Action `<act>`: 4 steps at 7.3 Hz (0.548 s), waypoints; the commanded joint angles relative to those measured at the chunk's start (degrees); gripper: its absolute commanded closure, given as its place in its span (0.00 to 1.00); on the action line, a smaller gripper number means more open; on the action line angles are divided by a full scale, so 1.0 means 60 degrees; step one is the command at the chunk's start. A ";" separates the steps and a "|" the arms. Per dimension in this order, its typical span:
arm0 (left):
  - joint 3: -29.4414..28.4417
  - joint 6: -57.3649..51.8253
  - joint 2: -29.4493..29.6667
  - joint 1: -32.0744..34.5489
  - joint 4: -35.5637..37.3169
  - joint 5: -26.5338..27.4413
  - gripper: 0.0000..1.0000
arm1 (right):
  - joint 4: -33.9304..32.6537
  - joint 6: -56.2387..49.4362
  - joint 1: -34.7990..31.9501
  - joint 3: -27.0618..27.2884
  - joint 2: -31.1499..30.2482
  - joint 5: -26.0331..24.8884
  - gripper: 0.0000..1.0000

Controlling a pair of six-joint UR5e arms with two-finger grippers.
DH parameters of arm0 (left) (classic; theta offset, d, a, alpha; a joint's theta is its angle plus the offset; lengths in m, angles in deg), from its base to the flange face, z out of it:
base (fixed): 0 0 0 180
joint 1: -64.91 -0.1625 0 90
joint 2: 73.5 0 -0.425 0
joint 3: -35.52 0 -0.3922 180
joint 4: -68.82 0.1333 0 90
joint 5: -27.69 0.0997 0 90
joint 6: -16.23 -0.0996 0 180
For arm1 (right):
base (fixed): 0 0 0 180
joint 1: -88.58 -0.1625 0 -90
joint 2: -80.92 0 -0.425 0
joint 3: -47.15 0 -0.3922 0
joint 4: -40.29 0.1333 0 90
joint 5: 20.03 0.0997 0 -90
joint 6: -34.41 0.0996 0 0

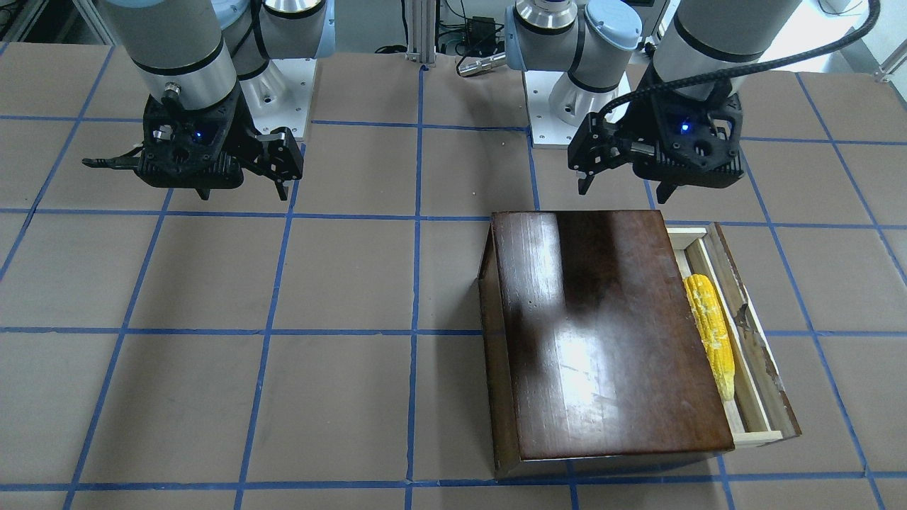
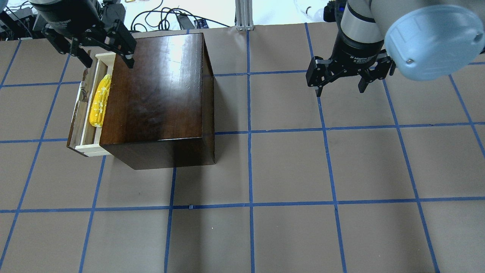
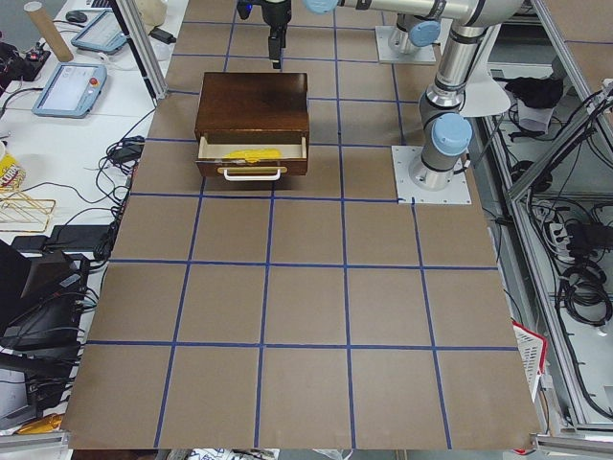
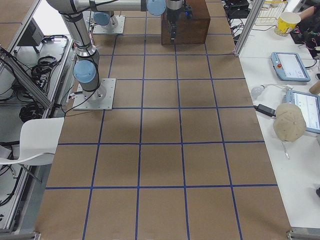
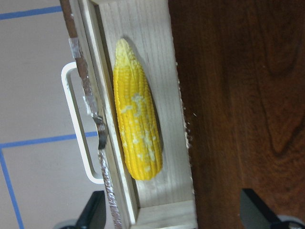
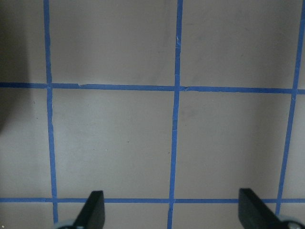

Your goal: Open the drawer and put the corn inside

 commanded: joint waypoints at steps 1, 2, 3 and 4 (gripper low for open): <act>0.0515 0.0220 -0.0085 0.0089 0.0843 -0.0006 0.00 | 0.0000 0.0000 0.0000 0.0000 0.0000 0.0000 0.00; 0.0545 0.0293 -0.0099 0.0089 0.0963 -0.0020 0.00 | 0.0000 0.0000 0.0000 0.0000 0.0000 0.0000 0.00; 0.0516 0.0351 -0.0056 0.0118 0.0964 -0.0006 0.00 | 0.0000 0.0000 0.0000 0.0000 0.0000 0.0000 0.00; 0.0487 0.0337 -0.0157 0.0133 0.0920 0.0009 0.00 | 0.0000 0.0000 0.0000 0.0000 0.0000 0.0000 0.00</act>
